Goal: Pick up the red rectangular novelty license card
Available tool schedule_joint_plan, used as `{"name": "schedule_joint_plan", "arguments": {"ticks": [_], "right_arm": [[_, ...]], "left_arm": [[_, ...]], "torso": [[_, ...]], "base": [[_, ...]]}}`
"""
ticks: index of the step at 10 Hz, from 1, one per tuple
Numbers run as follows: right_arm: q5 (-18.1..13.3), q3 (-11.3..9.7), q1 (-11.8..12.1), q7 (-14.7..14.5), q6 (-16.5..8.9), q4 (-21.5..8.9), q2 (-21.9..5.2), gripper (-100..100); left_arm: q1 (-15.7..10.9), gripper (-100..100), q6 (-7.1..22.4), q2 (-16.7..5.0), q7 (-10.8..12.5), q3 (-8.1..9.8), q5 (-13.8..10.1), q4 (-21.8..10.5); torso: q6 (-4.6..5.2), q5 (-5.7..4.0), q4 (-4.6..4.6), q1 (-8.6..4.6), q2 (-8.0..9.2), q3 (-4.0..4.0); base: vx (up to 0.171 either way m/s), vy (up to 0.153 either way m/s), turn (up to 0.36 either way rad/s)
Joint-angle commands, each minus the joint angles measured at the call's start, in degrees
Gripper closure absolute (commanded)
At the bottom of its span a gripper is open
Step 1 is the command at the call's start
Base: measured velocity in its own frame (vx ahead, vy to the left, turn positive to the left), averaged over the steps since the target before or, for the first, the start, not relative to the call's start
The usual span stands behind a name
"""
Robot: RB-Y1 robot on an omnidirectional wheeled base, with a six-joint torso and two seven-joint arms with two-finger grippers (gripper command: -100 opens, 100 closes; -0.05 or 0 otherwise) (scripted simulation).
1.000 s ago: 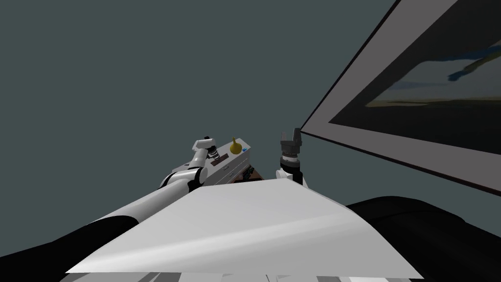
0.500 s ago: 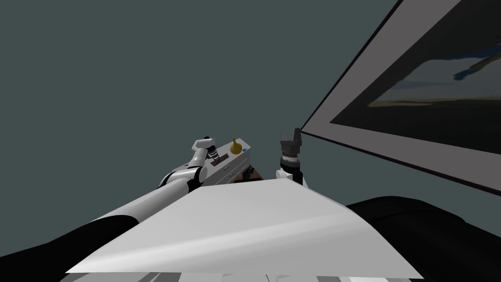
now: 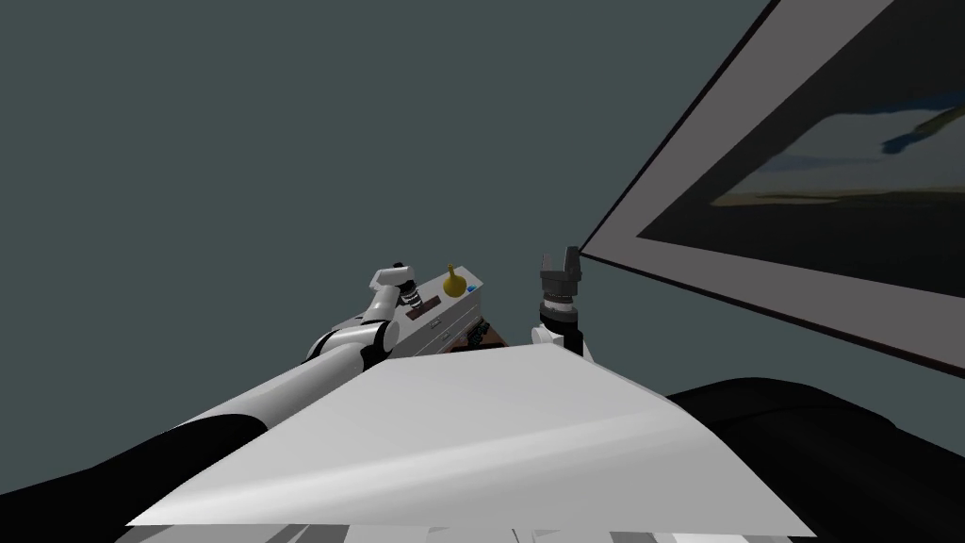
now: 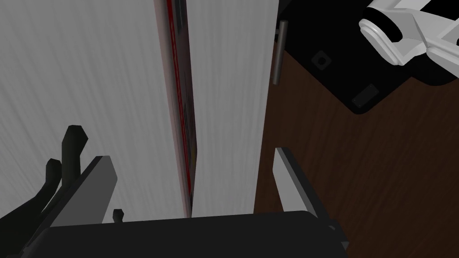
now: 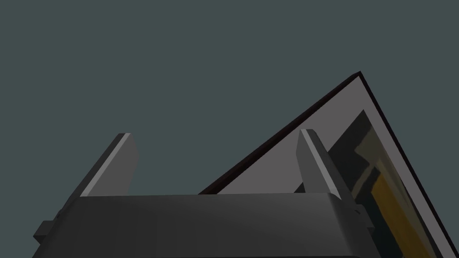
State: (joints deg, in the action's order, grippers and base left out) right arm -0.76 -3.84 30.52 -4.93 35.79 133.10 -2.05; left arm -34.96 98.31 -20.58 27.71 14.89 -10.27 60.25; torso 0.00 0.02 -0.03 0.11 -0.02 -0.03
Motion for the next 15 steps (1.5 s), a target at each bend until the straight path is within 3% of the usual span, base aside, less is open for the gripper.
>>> {"name": "schedule_joint_plan", "arguments": {"ticks": [1,2,5,8,10,11,12,15], "right_arm": [[0.0,0.0,0.0,0.0,0.0,0.0,0.0,0],[0.0,0.0,0.0,0.0,0.0,0.0,0.0,0],[0.0,0.0,0.0,0.0,0.0,0.0,0.0,0],[0.0,0.0,0.0,0.0,0.0,0.0,0.0,0],[0.0,0.0,0.0,0.0,0.0,0.0,0.0,0],[0.0,0.0,0.0,0.0,0.0,0.0,0.0,0],[0.0,0.0,0.0,0.0,0.0,0.0,0.0,0],[0.0,0.0,0.0,0.0,0.0,0.0,0.0,0]], "left_arm": [[0.0,-100,0.0,0.0,0.0,0.0,0.0,0.0],[-1.6,-100,0.1,0.4,0.0,1.05,-0.4,-0.3],[-3.1,-100,-1.2,0.5,-1.1,1.87,-1.4,-0.8],[-2.7,-100,-1.1,1.3,-1.3,2.14,-3.3,0.6],[-2.2,-100,-1.3,1.6,-1.1,2.18,-3.4,0.8],[-2.1,0,-1.4,1.7,-1.0,2.21,-3.4,0.8],[-2.8,-100,-3.2,2.2,-0.1,2.01,-2.8,-1.3],[-3.9,-100,-6.3,3.1,1.5,1.69,-1.8,-4.8]], "torso": [[0.0,0.0,0.0,0.0,0.0,0.0],[0.01,0.0,0.0,0.01,0.01,0.0],[0.04,-0.11,0.09,-0.42,0.38,0.22],[-0.04,0.15,0.06,0.75,0.23,0.14],[-0.06,0.15,-0.07,0.61,-0.33,-0.18],[0.0,0.08,-0.07,0.29,-0.24,-0.15],[0.0,0.04,-0.03,0.11,-0.09,-0.06],[0.0,0.07,0.05,0.27,0.24,0.13]], "base": [[0.0,0.0,0.0],[-0.057,-0.095,-0.061],[-0.099,-0.074,-0.069],[-0.026,0.183,0.007],[0.092,0.092,0.105],[0.008,0.012,-0.007],[-0.023,0.04,-0.09],[-0.056,0.068,-0.094]]}}
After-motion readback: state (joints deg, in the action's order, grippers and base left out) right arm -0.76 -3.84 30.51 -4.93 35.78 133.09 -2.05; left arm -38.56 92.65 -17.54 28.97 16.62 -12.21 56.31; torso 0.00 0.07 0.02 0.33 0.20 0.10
